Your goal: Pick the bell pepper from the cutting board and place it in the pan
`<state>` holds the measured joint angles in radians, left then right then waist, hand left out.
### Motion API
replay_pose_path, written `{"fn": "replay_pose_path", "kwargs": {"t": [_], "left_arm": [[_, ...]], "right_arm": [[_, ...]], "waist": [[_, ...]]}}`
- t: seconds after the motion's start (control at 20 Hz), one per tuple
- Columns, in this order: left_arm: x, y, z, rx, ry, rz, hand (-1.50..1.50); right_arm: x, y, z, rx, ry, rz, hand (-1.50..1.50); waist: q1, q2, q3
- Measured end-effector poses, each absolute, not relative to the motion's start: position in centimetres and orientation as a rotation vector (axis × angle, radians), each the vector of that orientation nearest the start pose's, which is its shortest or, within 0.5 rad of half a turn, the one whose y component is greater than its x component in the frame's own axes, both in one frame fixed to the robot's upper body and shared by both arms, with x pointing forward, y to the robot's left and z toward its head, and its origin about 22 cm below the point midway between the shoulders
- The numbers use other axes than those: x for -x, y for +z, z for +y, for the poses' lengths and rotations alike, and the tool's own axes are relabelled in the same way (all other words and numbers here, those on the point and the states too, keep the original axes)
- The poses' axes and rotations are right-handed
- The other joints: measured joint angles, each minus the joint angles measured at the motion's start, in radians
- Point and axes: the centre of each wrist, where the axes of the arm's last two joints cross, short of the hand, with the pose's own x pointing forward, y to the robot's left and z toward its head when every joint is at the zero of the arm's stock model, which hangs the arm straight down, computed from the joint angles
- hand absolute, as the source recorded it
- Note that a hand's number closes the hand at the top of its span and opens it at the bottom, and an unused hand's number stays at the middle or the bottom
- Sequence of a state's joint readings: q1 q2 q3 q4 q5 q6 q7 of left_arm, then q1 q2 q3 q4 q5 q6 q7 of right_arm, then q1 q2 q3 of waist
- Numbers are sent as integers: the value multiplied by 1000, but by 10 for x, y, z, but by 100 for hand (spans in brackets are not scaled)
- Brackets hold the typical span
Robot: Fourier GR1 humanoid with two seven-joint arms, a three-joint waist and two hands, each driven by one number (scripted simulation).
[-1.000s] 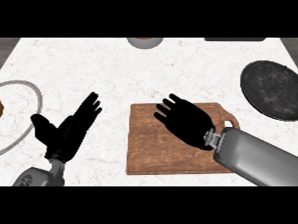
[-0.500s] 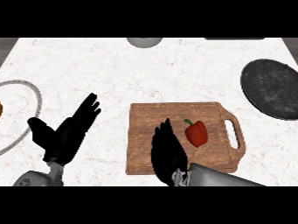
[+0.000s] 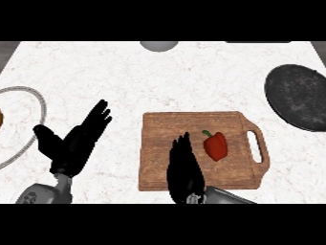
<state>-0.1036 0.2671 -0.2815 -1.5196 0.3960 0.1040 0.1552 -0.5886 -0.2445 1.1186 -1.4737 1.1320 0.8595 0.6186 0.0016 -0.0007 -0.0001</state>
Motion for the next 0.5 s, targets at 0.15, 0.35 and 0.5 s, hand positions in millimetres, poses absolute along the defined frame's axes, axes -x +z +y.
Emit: {"fn": "replay_pose_path", "kwargs": {"t": [0.15,0.35,0.5], "left_arm": [[-258,14,220,220,-86,-1353,0],[-258,12,218,223,-90,-1355,0],[-257,12,220,218,-89,-1357,0]], "right_arm": [[-219,30,-42,1222,2405,-639,-150],[-224,25,-52,1284,2400,-628,-150],[-233,22,-60,1292,2402,-622,-150]], "waist": [[1,0,0],[1,0,0],[2,1,0]]}}
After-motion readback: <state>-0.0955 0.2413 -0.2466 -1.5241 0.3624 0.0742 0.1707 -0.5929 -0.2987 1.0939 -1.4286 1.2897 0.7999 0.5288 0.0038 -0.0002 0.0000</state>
